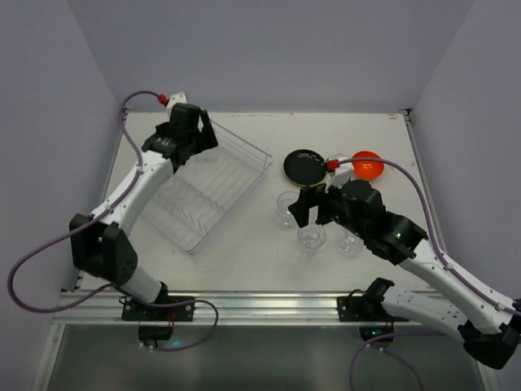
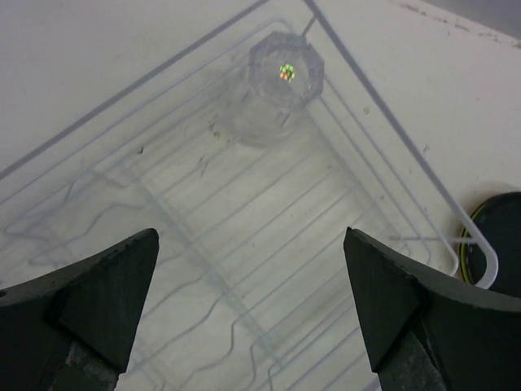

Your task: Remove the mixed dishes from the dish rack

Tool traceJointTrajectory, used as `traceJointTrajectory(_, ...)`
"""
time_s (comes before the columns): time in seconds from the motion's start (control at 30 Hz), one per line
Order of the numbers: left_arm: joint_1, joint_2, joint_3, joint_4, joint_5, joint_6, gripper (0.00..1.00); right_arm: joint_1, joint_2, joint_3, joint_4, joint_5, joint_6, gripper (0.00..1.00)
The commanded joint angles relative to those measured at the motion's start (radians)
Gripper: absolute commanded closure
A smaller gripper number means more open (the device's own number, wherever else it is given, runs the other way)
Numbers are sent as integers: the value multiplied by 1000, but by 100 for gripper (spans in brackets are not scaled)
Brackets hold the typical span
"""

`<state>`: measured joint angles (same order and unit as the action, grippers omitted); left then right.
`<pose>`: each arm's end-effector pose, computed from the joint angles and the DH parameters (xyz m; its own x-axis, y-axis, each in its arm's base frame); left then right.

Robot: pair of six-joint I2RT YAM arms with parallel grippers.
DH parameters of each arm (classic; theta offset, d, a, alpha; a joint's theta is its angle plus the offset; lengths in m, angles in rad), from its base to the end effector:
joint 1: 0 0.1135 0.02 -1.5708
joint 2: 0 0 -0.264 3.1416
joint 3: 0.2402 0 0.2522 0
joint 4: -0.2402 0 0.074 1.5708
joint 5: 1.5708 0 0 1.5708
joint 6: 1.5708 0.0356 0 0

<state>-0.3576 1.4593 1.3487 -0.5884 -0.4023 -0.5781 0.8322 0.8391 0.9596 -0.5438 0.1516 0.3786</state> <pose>0.3069 -0.0998 0.3398 -0.5274 -0.3397 -0.7788 -0.2947 0.9328 -0.2073 0.1246 0.1288 0.3541 -0.4929 0.0014 -0.8701 -0.4908 0.8253 0.2794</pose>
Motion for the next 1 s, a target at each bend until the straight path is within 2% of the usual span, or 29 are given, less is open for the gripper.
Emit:
traceJointTrajectory(0.0, 84, 172, 177, 84, 125, 61, 0, -54, 26, -54, 189, 97, -6, 1)
traceJointTrajectory(0.13, 124, 331, 322, 67, 151, 102, 0, -99, -34, -140, 245, 69, 9, 1)
traceJointTrajectory(0.27, 124, 520, 510, -72, 102, 116, 0, -102, -72, -170, 261, 88, 5, 1)
traceJointTrajectory(0.33, 124, 567, 584, -97, 106, 119, 0, -102, -69, -174, 262, 100, 3, 1)
traceJointTrajectory(0.77, 114, 668, 556, -10, 235, 129, 0, -102, 2, -167, 262, 63, -7, 1)
traceJointTrajectory(0.97, 112, 707, 561, -25, 163, 141, 0, -102, 8, -165, 262, 49, -14, 1)
